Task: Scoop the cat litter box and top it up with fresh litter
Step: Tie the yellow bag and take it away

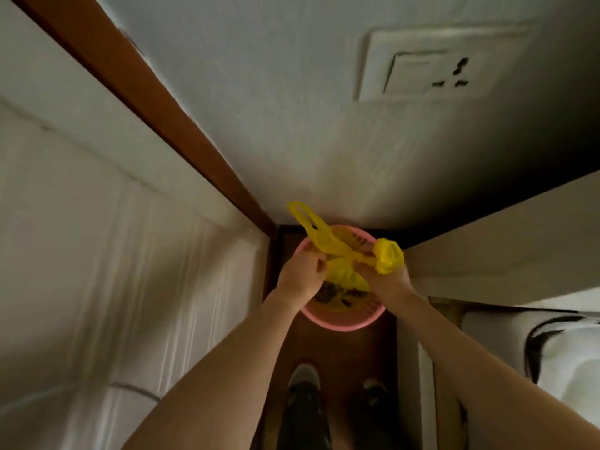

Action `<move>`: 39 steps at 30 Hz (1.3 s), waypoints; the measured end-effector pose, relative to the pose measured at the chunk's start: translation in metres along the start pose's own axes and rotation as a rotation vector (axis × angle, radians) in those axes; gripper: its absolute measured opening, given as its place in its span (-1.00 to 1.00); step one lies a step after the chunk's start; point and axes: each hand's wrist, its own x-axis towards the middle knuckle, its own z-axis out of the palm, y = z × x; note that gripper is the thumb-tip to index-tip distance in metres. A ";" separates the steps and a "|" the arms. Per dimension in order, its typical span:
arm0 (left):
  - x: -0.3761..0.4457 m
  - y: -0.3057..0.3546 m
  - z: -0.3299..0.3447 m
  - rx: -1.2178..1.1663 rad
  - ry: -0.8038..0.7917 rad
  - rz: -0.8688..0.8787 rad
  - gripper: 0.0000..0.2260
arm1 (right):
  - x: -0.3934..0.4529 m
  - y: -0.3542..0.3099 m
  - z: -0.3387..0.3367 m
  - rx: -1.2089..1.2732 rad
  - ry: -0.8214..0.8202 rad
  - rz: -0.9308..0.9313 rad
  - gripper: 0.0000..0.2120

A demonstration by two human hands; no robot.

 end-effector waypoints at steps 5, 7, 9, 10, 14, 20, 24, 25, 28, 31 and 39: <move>0.043 -0.058 0.057 -0.062 -0.036 -0.040 -0.89 | 0.053 0.072 0.031 -0.125 -0.022 -0.040 -0.71; 0.054 -0.079 0.079 -0.118 -0.052 -0.078 -0.88 | 0.067 0.094 0.042 -0.169 -0.041 -0.054 -0.69; 0.060 -0.094 0.095 -0.187 -0.051 -0.117 -0.87 | 0.077 0.111 0.051 -0.188 -0.029 -0.092 -0.70; 0.060 -0.098 0.100 -0.210 -0.036 -0.126 -0.87 | 0.081 0.116 0.055 -0.229 -0.014 -0.128 -0.72; 0.057 -0.096 0.104 -0.148 0.213 -0.016 -0.94 | 0.101 0.137 0.067 -0.384 0.044 -0.150 -0.78; 0.085 -0.099 0.111 0.238 0.206 0.450 -0.73 | 0.129 0.164 0.089 -0.760 -0.116 0.018 -0.75; 0.115 -0.117 0.131 0.536 -0.086 0.453 -0.65 | 0.138 0.172 0.097 -0.813 -0.108 0.016 -0.75; 0.120 -0.121 0.136 0.564 -0.136 0.407 -0.62 | 0.140 0.174 0.097 -0.746 -0.091 0.003 -0.74; 0.129 -0.127 0.144 0.551 -0.194 0.319 -0.59 | 0.134 0.171 0.091 -0.525 -0.074 0.037 -0.58; 0.122 -0.119 0.139 0.451 -0.141 0.327 -0.60 | 0.109 0.158 0.084 -0.606 0.202 -0.195 -0.60; 0.098 -0.117 0.148 0.609 -0.014 0.258 -0.45 | 0.103 0.184 0.091 -0.930 -0.057 -0.312 -0.36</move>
